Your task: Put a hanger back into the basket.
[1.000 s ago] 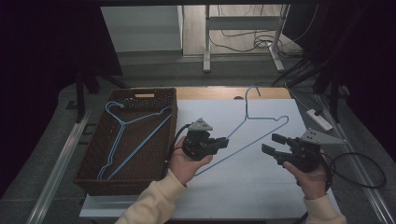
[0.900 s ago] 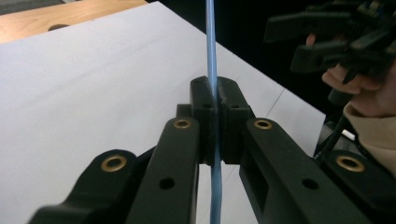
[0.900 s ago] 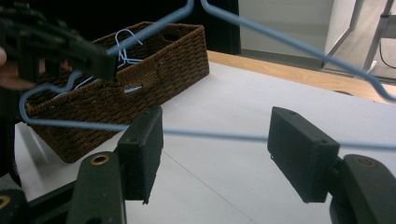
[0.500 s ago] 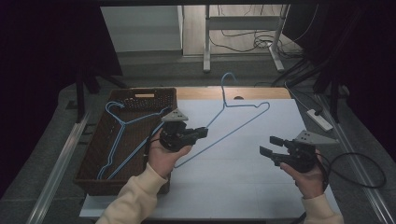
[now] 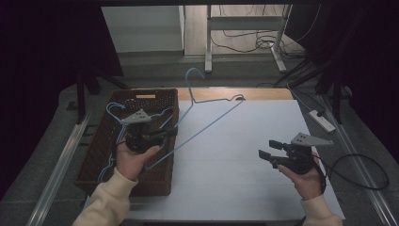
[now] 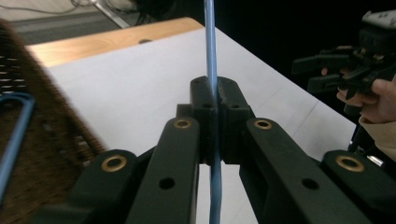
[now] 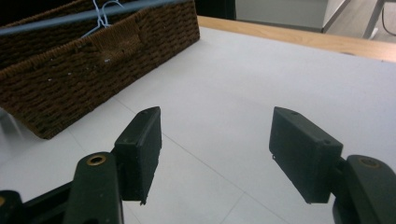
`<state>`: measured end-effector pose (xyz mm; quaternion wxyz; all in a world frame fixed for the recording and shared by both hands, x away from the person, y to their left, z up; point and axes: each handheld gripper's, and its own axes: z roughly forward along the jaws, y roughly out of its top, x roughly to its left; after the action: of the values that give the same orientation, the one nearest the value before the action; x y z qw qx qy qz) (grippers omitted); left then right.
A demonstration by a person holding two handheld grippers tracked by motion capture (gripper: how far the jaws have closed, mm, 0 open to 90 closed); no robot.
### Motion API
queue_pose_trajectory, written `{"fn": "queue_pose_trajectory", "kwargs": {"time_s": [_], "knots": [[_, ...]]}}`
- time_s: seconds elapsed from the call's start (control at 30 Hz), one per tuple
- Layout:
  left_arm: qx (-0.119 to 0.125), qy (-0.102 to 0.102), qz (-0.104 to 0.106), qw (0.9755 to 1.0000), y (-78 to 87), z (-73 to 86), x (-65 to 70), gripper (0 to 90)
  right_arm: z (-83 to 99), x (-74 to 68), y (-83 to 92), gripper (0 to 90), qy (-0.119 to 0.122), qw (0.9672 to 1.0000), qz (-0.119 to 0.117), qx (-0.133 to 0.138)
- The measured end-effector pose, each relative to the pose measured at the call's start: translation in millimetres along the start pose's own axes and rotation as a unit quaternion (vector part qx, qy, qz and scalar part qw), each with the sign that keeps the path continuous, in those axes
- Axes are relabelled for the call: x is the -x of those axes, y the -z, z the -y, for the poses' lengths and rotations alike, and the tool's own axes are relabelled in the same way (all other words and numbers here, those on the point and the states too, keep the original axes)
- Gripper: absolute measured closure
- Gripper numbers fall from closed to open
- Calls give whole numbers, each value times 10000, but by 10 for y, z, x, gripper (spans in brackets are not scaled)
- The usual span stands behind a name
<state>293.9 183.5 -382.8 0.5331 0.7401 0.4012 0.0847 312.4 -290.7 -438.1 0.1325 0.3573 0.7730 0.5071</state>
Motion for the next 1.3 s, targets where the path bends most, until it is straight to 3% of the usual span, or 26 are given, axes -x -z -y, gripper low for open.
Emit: {"fn": "queue_pose_trajectory", "kwargs": {"time_s": [0.3, 0.7, 0.9, 1.3], "knots": [[256, 245, -339, 9988, 462, 155, -369, 864, 51, 28, -72, 350, 0, 9999, 13, -151], [420, 460, -817, 9947, 880, 408, -706, 864, 99, 38, -139, 345, -34, 9995, 58, -315], [371, 569, -1047, 9922, 1007, 532, -888, 865, 117, 59, -152, 345, -129, 9988, 217, -416], [212, 617, -1172, 9910, 1110, 671, -1003, 865, 122, 70, -146, 345, -167, 9988, 202, -409]]}}
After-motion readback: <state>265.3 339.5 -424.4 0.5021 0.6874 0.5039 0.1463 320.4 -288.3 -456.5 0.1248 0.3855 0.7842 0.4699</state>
